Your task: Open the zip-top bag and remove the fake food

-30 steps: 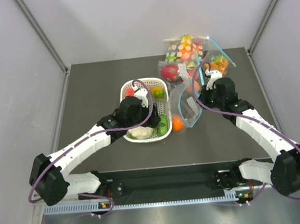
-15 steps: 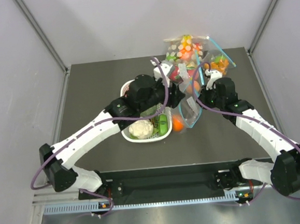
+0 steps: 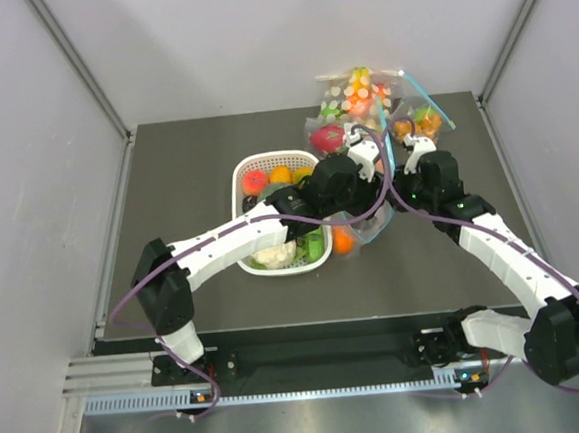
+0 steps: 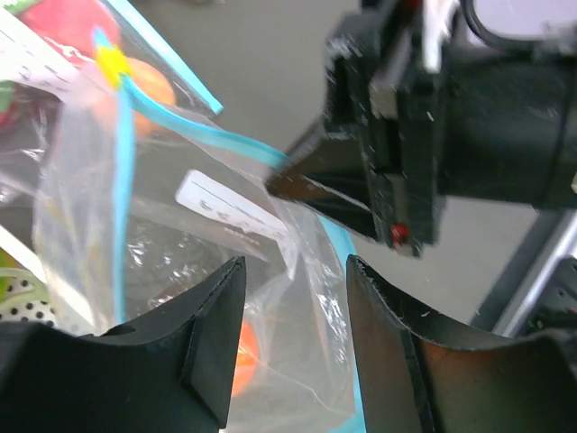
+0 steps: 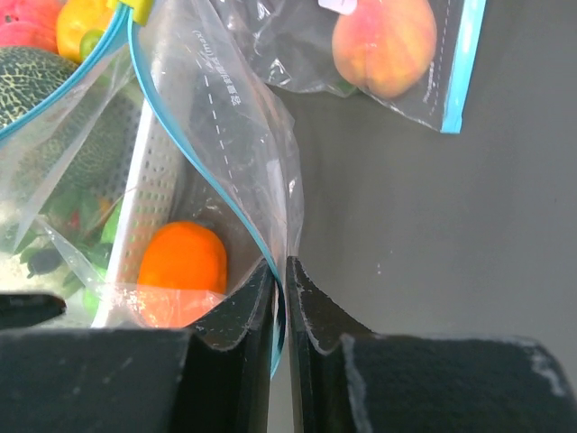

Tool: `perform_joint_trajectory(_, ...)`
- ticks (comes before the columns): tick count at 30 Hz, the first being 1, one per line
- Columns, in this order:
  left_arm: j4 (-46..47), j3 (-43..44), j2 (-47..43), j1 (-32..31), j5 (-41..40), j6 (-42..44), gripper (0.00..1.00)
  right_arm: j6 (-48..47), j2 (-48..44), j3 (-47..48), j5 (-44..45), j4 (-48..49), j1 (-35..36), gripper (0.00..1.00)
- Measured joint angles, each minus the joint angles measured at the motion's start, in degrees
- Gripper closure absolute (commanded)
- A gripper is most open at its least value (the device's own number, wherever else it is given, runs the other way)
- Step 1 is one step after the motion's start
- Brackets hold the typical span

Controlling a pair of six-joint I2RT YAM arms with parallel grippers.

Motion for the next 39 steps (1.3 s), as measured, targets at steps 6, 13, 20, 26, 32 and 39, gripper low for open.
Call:
perform_joint_trajectory(6,0.39,2.19,2.08,-0.39,-3.76,0.22,0.47,0.85,-1.16,0.00,1.05,-1.95,-0.22,0.90)
perform_joint_trajectory(13,1.57,0.44,2.62,-0.66,-5.49,0.66,0.45,0.76,-2.05,0.50,3.06,-3.87,-0.22,0.89)
perform_joint_trajectory(20,3.54,-8.11,2.58,-0.50,-6.58,0.11,0.44,-0.83,-2.05,3.13,3.65,-4.83,0.02,0.89)
perform_joint_trajectory(26,3.76,-12.44,2.58,-0.42,-7.10,-0.09,0.42,-1.53,-2.05,4.50,3.04,-4.17,0.13,0.89)
perform_joint_trajectory(32,3.67,-11.74,2.67,-0.42,-8.39,-0.09,0.41,-1.84,-3.19,4.94,2.16,-4.50,0.13,0.89)
perform_joint_trajectory(39,3.52,-7.02,6.62,-0.42,-13.35,-0.22,0.40,-1.77,-8.11,4.94,-0.57,-4.59,0.13,0.88)
